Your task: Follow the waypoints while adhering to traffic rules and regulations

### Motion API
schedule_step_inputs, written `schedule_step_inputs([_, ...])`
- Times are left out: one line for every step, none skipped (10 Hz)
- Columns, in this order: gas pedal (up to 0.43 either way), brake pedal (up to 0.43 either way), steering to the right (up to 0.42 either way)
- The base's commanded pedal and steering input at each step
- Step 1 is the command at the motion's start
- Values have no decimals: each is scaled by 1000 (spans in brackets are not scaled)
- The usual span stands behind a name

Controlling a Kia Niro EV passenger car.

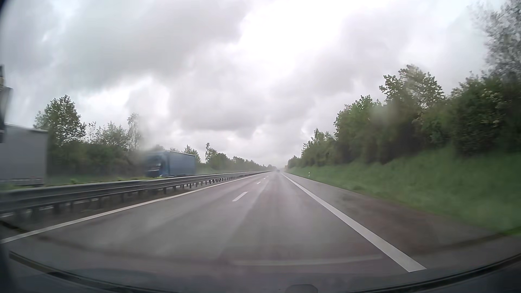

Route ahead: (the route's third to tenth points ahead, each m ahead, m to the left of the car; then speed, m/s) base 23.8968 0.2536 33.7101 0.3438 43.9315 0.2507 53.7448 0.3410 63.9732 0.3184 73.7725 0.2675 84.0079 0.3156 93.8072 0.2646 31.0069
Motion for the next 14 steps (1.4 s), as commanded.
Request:
schedule_step_inputs([299,0,-1])
schedule_step_inputs([299,0,-1])
schedule_step_inputs([299,0,-1])
schedule_step_inputs([299,0,-1])
schedule_step_inputs([299,0,-1])
schedule_step_inputs([299,0,-1])
schedule_step_inputs([299,0,-1])
schedule_step_inputs([299,0,-1])
schedule_step_inputs([299,0,-1])
schedule_step_inputs([299,0,-1])
schedule_step_inputs([299,0,-1])
schedule_step_inputs([299,0,-1])
schedule_step_inputs([299,0,-1])
schedule_step_inputs([299,0,-1])
